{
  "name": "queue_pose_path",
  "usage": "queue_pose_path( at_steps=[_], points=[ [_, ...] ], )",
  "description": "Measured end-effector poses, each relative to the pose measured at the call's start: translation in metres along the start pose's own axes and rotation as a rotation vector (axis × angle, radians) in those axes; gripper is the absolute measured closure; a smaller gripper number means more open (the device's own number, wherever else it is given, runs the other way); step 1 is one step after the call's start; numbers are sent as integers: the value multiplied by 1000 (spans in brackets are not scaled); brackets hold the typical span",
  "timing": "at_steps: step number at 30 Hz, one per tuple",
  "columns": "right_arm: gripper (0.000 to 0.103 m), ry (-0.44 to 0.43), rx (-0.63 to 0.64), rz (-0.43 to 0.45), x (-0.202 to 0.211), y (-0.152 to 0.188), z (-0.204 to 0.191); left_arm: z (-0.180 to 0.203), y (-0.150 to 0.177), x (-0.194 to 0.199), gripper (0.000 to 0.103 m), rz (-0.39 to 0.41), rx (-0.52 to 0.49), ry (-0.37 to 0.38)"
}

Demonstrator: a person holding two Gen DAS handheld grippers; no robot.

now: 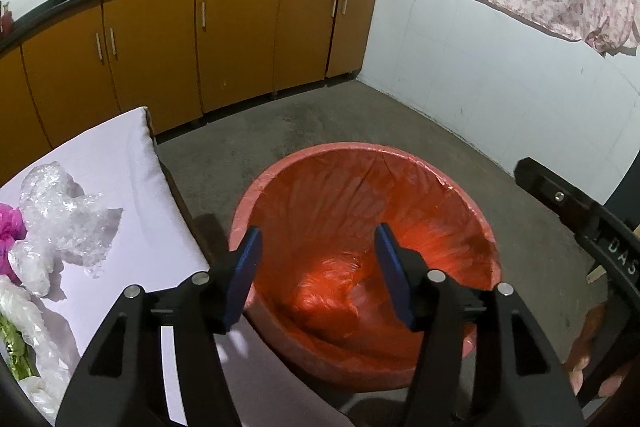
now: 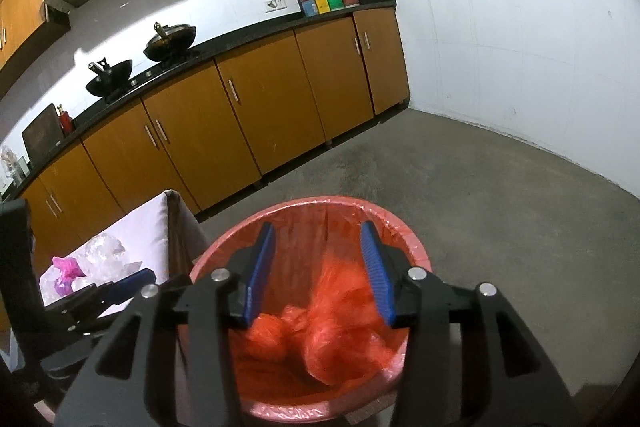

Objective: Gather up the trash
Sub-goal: 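Carry both red bags over the orange basket and open both tools, then move both tools back over the remaining bubble wrap and bags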

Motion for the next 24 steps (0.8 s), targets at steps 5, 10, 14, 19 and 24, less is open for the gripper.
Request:
queue_pose_path(
  at_steps=[5, 10, 14, 19, 24],
  points=[
    [52, 20, 7, 24, 8, -4, 2, -9, -1, 13, 42, 29, 12, -25],
    [42, 29, 44, 64, 22, -6, -6, -17, 1, 37, 32, 73, 13, -57],
    [24, 29, 88, 97, 35, -5, -21, -26, 7, 60, 25, 106, 21, -89],
    [12, 17, 121, 115, 48, -1, -42, -49, 15, 93, 15, 148, 49, -154],
    [11, -30, 122, 88, 52, 3, -59, -80, 28, 129, 10, 194, 88, -259]
  ],
)
Point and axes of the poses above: each gripper's, at about its wrist camera, not at the fingertips, and x roughly against the way its jaws point, z to its right, y to its underside, the point moved 3 cm from there along -x, roughly the way its jaws point, and after that the axes turned 7 degrees about y, right-handed, at the moved point
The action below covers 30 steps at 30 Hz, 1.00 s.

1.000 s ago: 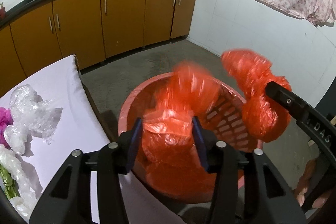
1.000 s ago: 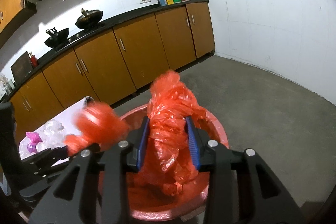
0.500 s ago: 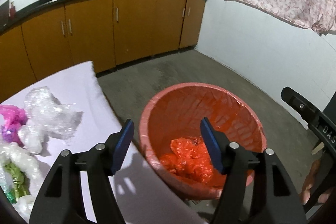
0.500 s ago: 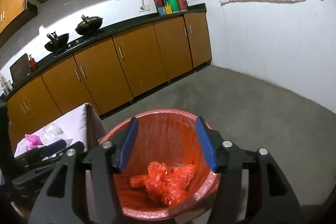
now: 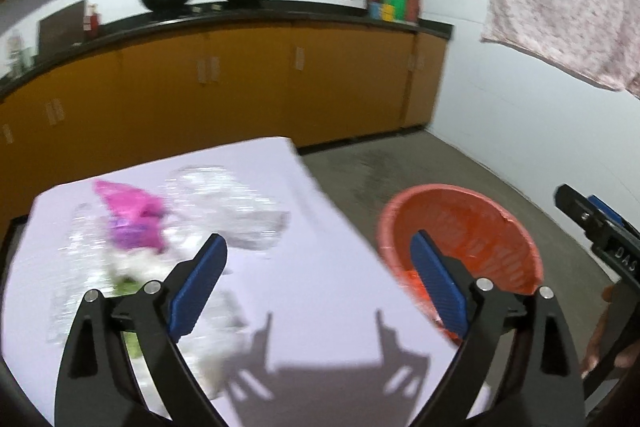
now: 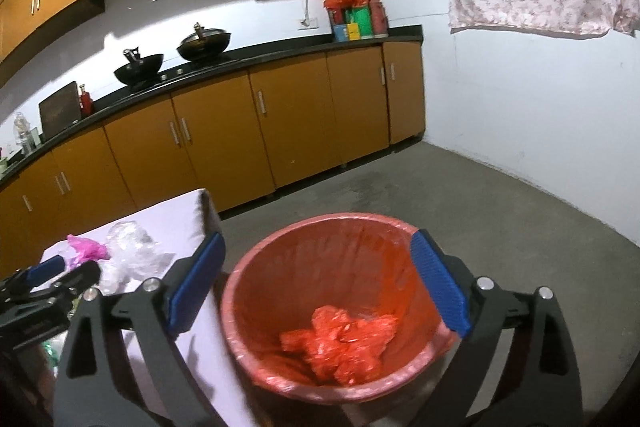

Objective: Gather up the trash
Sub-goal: 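Move both tools back over the remaining bubble wrap and bags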

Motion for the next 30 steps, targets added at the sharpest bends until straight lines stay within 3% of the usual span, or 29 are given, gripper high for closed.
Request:
queue_pose_path(
  at_steps=[5, 17, 24, 30],
  points=[
    [8, -55, 19, -32, 4, 7, -25, -48, 12, 26, 7, 39, 32, -148],
    [8, -232, 159, -68, 26, 29, -119, -178, 51, 80, 2, 5, 216, -423],
    [8, -345, 179, -152, 33, 53, -175, -226, 70, 107, 2, 2, 307, -515],
    [11, -417, 223, -214, 39, 83, -218, -248, 82, 123, 2, 6, 334, -531]
  ],
)
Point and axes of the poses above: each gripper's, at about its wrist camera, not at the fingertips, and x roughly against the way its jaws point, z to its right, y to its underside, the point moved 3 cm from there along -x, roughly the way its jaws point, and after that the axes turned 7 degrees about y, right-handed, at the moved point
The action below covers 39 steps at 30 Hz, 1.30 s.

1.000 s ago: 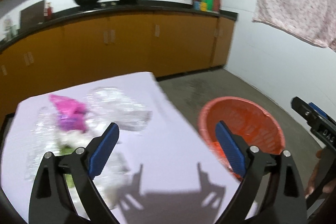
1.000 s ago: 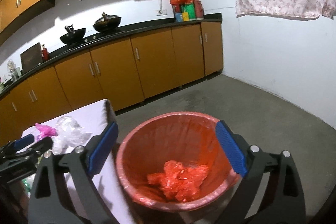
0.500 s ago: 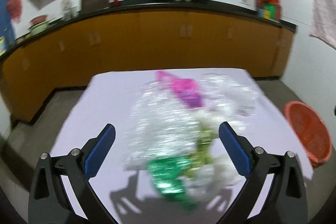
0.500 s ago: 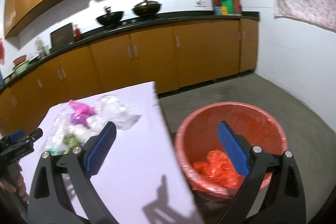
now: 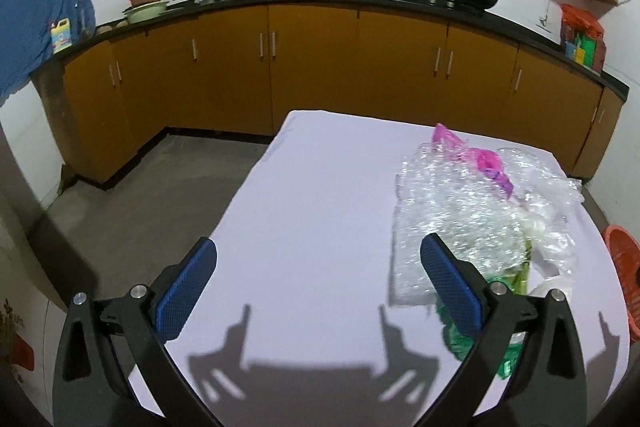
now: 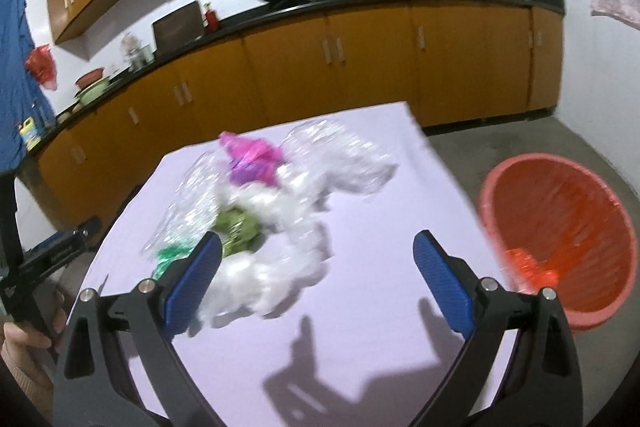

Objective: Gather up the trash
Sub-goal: 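Move both tools back over the remaining bubble wrap and bags, then grasp the bubble wrap with the left tool while the right tool grasps a clear bag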

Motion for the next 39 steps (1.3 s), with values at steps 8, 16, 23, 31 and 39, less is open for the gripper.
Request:
queue_pose_path(
  at_steps=[8, 16, 23, 31, 39],
  points=[
    [26, -36, 66, -75, -26, 19, -40, -26, 5, 1, 2, -20, 25, -2],
    [35, -43, 128, -120, -49, 28, -62, -29, 6, -6, 2, -36, 36, 21],
    [65, -20, 157, -145, -60, 35, -61, -23, 7, -15, 2, -59, 35, 41],
    [83, -35, 149, -133, -56, 30, -54, -5, 7, -20, 2, -76, 21, 73],
    [99, -29, 126, -92, -35, 26, -38, 33, 1, -26, 2, -94, -8, 159]
  ],
)
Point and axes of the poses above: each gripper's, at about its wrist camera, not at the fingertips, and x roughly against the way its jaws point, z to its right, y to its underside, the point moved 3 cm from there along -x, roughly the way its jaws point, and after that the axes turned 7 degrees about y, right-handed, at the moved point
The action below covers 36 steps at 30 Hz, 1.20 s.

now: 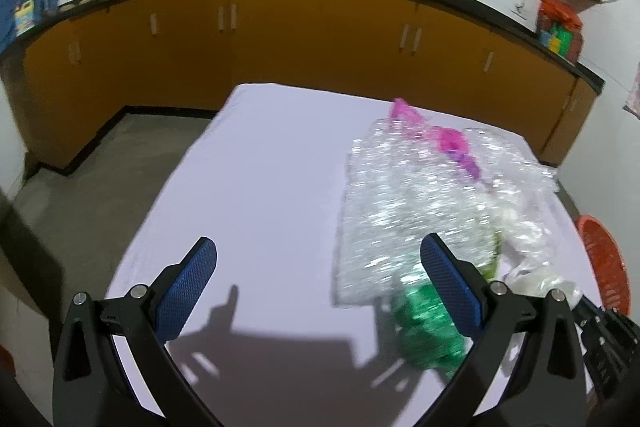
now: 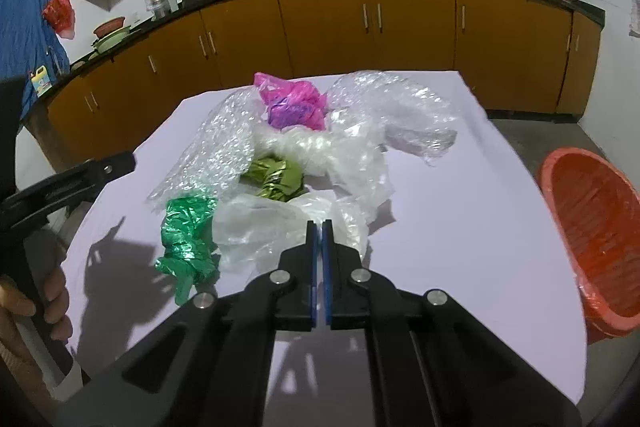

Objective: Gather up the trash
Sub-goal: 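Grasp the bubble wrap with the left tool while the right tool grasps a clear bag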

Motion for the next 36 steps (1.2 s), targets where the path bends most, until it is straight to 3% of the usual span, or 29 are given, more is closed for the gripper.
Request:
queue_pose_path(
  at_steps=[17, 23, 29, 31, 34, 36],
  points=[
    [99, 100, -102, 46, 17, -6, 60, 76, -4, -50, 2, -104, -124, 30],
    [99, 103, -117, 41, 17, -3, 66, 83, -1, -63, 5, -127, -163, -22],
    [99, 100, -129, 41, 17, -3, 69, 71, 1, -68, 46, -169, -108, 21],
    [99, 97, -136, 40, 17, -3, 70, 69, 1, -69, 66, -175, -105, 34],
    [99, 96, -138, 42, 18, -3, 70, 64, 0, -63, 80, -160, -95, 61],
    [99, 96, -139, 44, 19, -4, 70, 59, -3, -57, 82, -142, -89, 75]
  ],
)
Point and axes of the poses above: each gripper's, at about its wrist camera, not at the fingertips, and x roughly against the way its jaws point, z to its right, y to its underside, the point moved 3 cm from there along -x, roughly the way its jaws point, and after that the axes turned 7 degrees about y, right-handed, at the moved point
